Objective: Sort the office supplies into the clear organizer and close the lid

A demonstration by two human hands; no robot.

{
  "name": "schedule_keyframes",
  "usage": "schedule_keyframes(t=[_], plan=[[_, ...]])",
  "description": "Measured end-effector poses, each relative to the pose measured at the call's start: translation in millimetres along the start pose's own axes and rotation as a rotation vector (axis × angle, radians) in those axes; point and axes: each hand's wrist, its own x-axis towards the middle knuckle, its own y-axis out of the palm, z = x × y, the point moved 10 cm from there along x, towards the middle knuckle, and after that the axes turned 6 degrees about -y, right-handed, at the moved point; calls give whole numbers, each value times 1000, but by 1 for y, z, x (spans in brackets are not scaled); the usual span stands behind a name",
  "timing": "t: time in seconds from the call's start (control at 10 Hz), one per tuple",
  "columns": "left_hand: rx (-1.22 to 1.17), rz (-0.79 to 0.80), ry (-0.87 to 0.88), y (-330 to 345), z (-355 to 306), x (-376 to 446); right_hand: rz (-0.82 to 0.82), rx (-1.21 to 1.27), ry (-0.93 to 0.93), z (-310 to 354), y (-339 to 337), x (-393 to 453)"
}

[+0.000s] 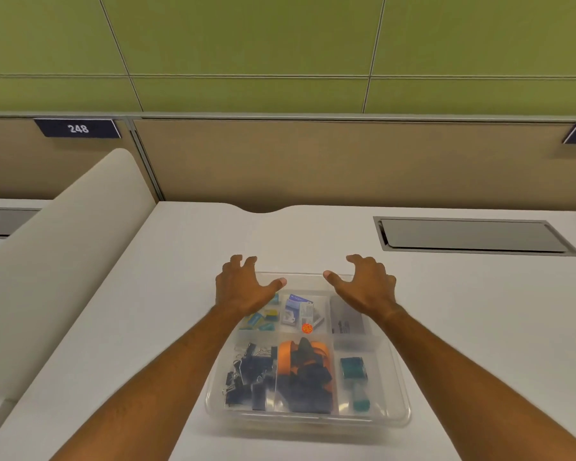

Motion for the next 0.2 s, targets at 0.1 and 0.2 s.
schedule_keyframes(t=[0.1, 0.2], plan=[[46, -11, 54, -4, -5, -13, 18, -68, -51, 9, -1, -15], [86, -47, 157, -6, -14, -35, 13, -126, -112, 20, 0, -35]])
